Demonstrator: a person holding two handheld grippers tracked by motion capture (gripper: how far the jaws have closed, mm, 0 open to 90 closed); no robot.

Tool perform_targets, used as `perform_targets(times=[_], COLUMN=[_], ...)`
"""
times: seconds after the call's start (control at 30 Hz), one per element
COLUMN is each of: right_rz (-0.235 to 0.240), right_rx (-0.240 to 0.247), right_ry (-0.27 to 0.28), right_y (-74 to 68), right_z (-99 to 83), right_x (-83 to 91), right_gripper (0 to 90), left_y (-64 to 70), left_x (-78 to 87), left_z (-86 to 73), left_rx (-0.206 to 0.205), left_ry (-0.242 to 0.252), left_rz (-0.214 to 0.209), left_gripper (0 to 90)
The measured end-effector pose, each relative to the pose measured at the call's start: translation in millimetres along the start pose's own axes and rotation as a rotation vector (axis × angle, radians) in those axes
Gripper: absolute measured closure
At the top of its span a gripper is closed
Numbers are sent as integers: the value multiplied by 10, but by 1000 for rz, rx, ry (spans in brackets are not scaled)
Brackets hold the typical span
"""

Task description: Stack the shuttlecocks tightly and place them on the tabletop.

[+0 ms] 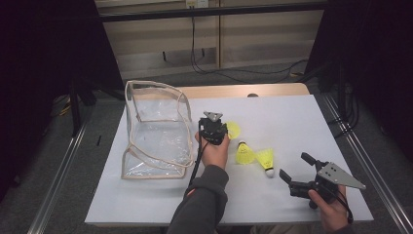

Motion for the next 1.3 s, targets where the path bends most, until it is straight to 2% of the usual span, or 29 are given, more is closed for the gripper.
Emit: perform_targets(times=[0.27,0.33,0.67,1.3], right_rz=[-1,1,-2,4], right_rx=[-1,-1,-2,0], right_ry=[-1,-1,-3,-4], right_y=[5,2,8,-2], right_z=[-3,-2,-5,-7], right_x=[-2,-1,2,-2], right_gripper=[22,22,22,23], left_y=[38,43,86,-42], left_x=[-11,-17,-43,23], left_z=[53,39,20,49], left_rx=[-9,-19,-25,-16], left_ry=[10,-5,-4,-19], left_rz=[-9,-17,-32,-17], left_gripper=[844,851,871,884])
Point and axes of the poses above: each handheld gripper's, and its own axes: x roughly backward along the jaws, z roughly out of its top, y roughly to its right, the point moved 10 cm from there along -x, roughly forward along the jaws, and after that the axes turned 8 degrees about x, right-handed, at the moved point
